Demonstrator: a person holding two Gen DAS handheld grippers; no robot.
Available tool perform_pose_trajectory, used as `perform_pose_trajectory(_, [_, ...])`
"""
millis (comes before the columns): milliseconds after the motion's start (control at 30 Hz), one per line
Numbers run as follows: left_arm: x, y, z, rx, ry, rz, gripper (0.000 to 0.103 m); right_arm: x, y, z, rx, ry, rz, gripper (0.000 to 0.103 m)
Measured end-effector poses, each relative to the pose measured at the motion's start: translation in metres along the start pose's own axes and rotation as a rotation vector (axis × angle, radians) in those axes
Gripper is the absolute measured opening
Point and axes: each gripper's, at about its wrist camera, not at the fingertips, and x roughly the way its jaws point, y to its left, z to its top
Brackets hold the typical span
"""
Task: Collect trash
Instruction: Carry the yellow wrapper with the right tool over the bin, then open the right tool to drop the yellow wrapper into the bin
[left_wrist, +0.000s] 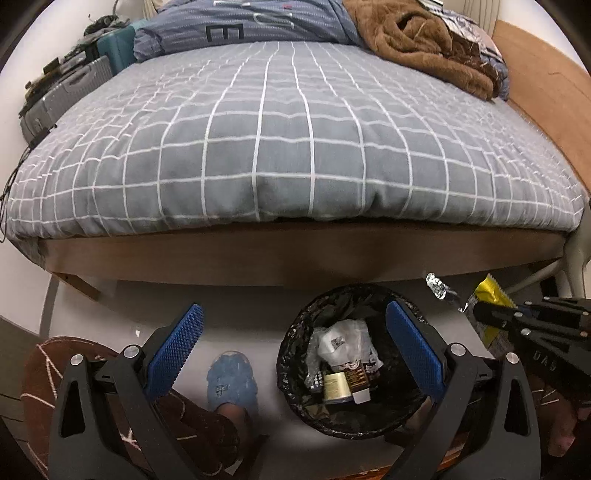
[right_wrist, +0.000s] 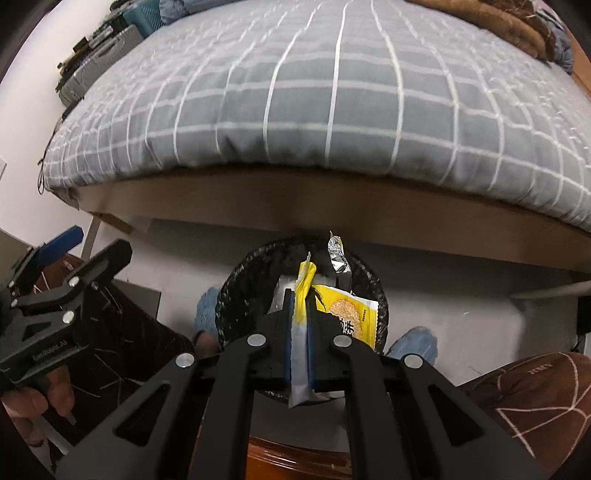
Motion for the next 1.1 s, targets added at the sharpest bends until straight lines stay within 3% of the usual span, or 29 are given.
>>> perform_pose_trajectory(333, [0.031,-0.002,-0.006,0.013,0.094,0.009,0.097,0.037,0.011,-0.003,-0.043,0.076,0.022,0.012])
perform_pose_trajectory(767, [0.043,0.001,-0.011,-0.012,0.127,-0.002,0.097,0.035,0.009,-0.001,-0.038,0.048,-0.002,0.05])
perform_pose_trajectory(833, [0.043,0.001,-0.012,-0.017,0.13,-0.007,0.097,0.03,0.007,0.0,-0.03,0.037,-0.011,0.06])
perform_pose_trajectory(967, [0.032,-0.003,-0.008,-0.025,0.116,-0.035,0.097,0.007,-0.003,0.002,0.012,-0.024,-0.042,0.084])
perform_pose_trajectory(1100, [0.01,-0.011,0.002,-0.014,0.079,-0.056,0.097,-0.025,-0.011,0.009,0.05,-0.115,-0.095,0.095])
